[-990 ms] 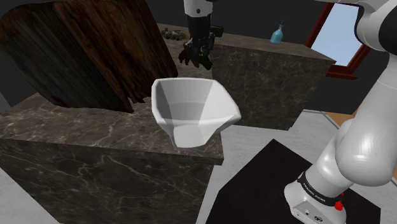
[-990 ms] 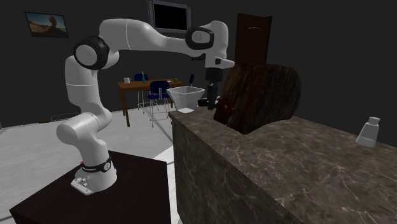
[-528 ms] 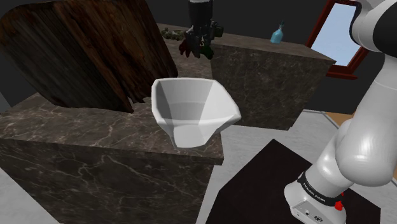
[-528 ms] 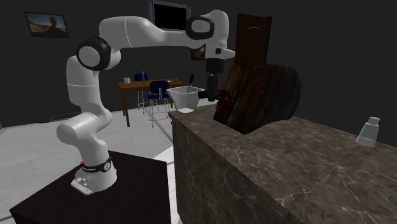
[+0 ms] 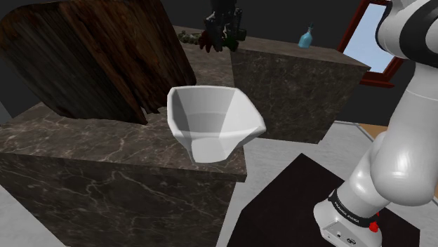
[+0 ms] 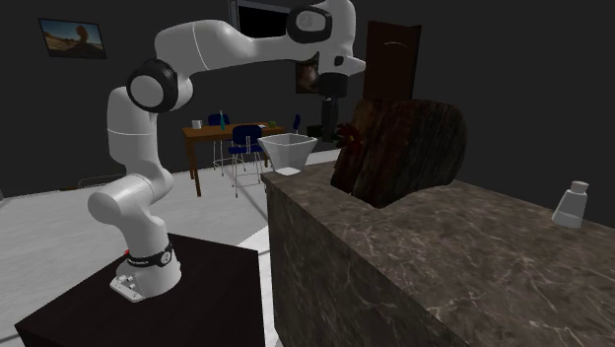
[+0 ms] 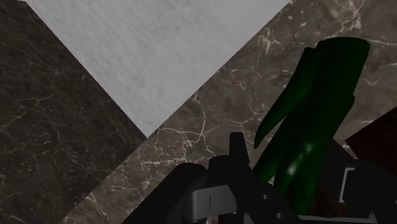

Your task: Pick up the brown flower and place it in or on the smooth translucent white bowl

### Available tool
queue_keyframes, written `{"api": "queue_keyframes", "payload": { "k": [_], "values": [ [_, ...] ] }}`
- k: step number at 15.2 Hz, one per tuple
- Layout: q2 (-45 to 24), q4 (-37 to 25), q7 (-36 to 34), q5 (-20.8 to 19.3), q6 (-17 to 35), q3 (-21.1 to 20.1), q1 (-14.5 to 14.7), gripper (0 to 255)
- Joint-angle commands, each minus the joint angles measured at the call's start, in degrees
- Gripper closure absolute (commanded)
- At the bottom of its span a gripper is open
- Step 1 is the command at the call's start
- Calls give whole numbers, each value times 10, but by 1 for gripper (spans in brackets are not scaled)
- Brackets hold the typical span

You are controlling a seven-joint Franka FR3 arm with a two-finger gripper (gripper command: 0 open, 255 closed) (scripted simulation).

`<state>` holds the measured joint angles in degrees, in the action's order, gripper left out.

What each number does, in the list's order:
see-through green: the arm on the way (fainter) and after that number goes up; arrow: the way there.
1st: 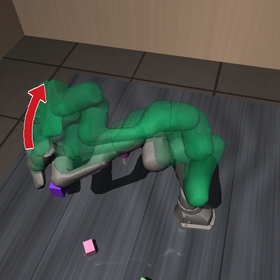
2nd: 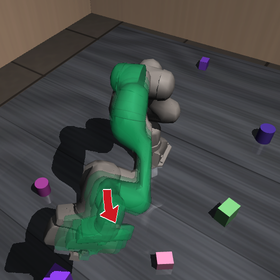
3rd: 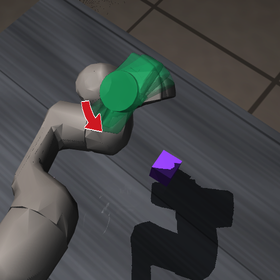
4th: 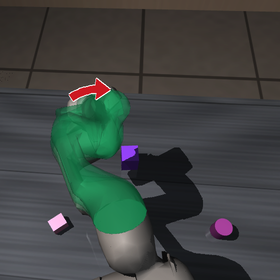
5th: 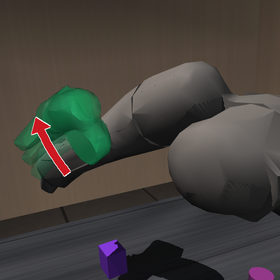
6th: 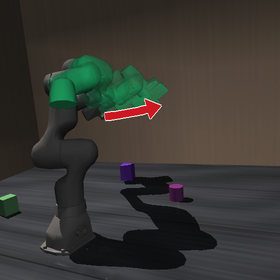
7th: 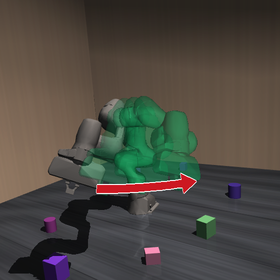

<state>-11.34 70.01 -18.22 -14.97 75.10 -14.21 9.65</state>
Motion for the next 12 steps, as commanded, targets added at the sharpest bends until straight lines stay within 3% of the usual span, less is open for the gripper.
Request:
{"api": "queue_keyframes", "payload": {
  "k": [1,7,12],
  "values": [
    [-12,-34,3,-4,-23,-1,4,255],
    [-55,-145,13,-22,-91,-2,18,255],
    [15,-51,-48,1,-78,-23,42,255]
  ]
}}
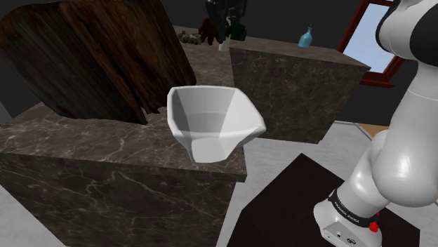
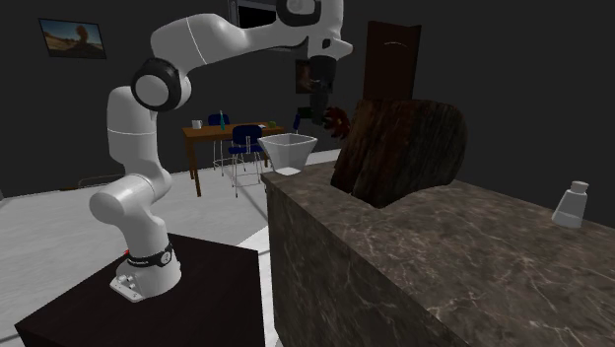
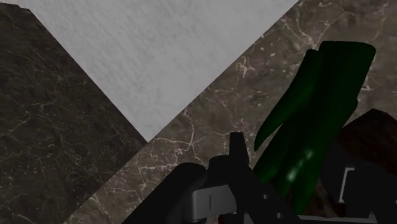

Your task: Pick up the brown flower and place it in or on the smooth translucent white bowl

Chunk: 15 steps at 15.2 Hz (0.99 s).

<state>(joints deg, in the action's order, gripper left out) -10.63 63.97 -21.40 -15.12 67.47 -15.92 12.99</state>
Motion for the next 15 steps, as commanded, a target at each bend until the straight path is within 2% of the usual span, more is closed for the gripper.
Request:
{"api": "queue_keyframes", "payload": {
  "k": [1,8,15],
  "values": [
    [18,23,-29,7,-1,-11,14,255],
    [69,81,-118,33,-8,-47,57,255],
    [84,92,-218,54,-27,-92,107,255]
  ]
}}
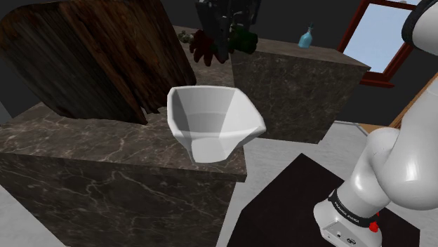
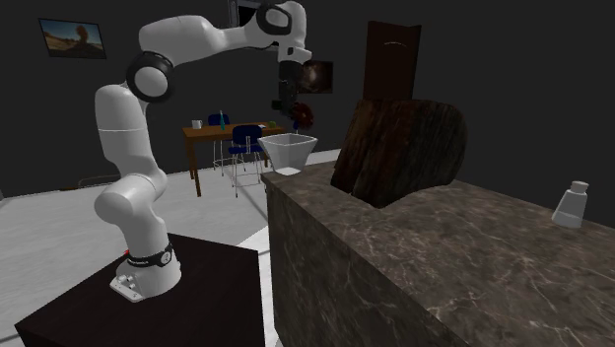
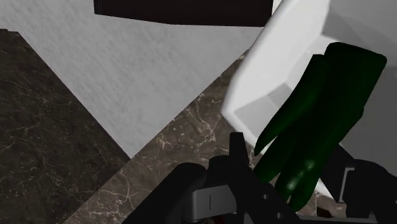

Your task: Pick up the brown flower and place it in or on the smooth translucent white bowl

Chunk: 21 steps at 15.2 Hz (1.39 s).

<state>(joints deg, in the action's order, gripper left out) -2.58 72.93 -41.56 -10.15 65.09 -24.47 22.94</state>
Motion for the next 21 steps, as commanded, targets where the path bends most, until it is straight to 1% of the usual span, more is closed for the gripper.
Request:
{"api": "queue_keyframes", "payload": {
  "k": [1,3,9,17,21],
  "values": [
    [2,0,-32,6,-6,-14,16,255],
    [-2,-6,-60,9,-13,-27,30,255],
    [32,83,-56,26,47,-20,21,255],
    [62,179,-54,39,117,-13,17,255],
    [63,185,-54,40,122,-13,16,255]
  ]
}}
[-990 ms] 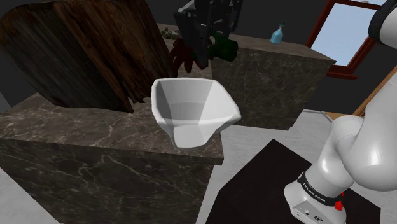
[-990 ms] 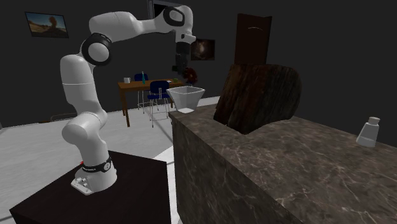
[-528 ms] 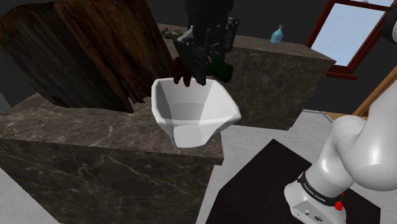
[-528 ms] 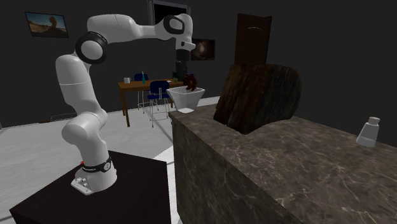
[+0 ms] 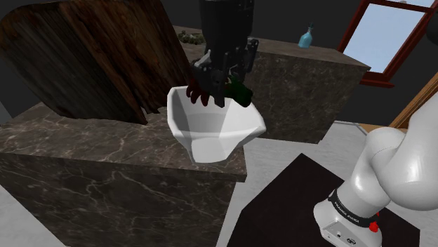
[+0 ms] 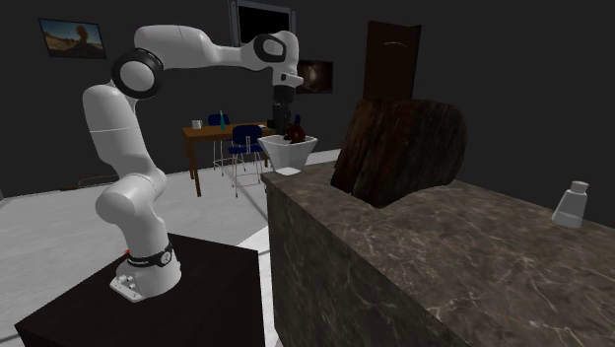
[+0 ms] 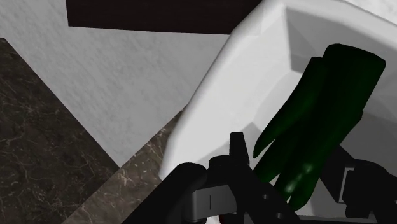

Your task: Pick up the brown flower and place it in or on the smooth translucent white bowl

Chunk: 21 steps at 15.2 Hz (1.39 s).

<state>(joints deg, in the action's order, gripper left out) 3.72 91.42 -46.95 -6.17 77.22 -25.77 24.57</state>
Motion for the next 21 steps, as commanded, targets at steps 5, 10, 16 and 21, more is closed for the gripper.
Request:
{"api": "queue_keyframes", "payload": {
  "k": [5,10,16,21],
  "values": [
    [0,1,0,0,1,0,0,0],
    [0,1,0,0,1,0,0,0],
    [-56,-136,-16,-23,-88,-15,14,0],
    [-56,-136,-16,-23,-88,-15,14,0]
  ]
}}
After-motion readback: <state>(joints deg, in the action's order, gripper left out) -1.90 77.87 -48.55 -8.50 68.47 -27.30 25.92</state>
